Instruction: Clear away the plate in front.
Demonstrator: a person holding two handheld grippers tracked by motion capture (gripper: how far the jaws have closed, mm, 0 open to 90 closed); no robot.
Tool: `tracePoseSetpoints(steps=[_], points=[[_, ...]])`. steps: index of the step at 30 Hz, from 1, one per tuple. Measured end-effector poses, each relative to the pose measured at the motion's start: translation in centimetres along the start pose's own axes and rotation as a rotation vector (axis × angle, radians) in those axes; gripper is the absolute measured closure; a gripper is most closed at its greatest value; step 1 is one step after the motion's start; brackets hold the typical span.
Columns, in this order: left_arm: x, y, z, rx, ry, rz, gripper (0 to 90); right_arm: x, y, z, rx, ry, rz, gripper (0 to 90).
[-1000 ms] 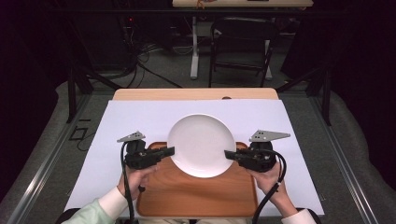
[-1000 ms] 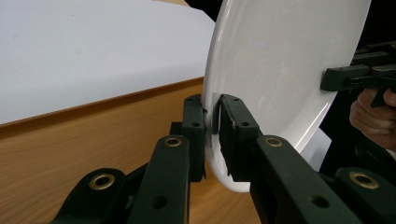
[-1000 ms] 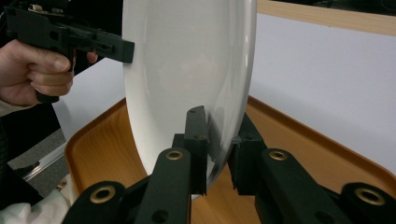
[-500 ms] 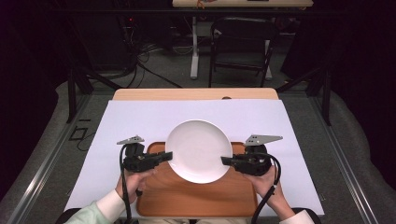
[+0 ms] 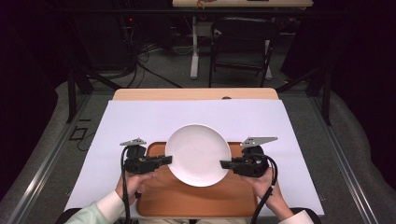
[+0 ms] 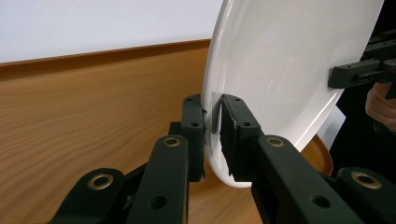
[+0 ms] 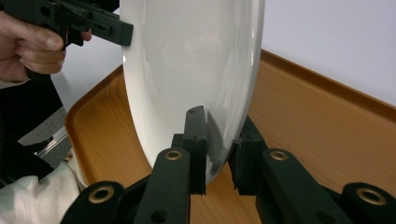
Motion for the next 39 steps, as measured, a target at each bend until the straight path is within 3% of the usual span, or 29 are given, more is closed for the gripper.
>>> tracePoseSetpoints(steps=[14, 25, 36, 39], points=[[-0.9, 0.6, 1.4, 0.026, 0.096, -0.031, 78.8, -0.7, -0.6, 0.9, -0.026, 0.071, 0.018, 79.4], [-1.5, 1.0, 2.1, 0.023, 0.144, -0.052, 78.4, -1.4, -1.0, 1.7, -0.028, 0.130, 0.031, 79.3], [-1.8, 1.2, 2.5, -0.005, 0.162, -0.079, 77.4, -1.9, -1.1, 2.1, -0.033, 0.161, 0.029, 76.6], [-2.0, 1.2, 2.6, 0.006, 0.160, -0.085, 77.1, -2.0, -1.2, 2.2, -0.033, 0.172, 0.031, 75.7]])
Point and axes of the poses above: each handheld gripper's, and its own axes: x roughly backward along the jaws, z roughly out of its underside, y roughly to its left, the point moved 4 cm from there along -x, roughly forward along the jaws, and after that the axes turned 12 degrees about -y, right-handed, at the moved point
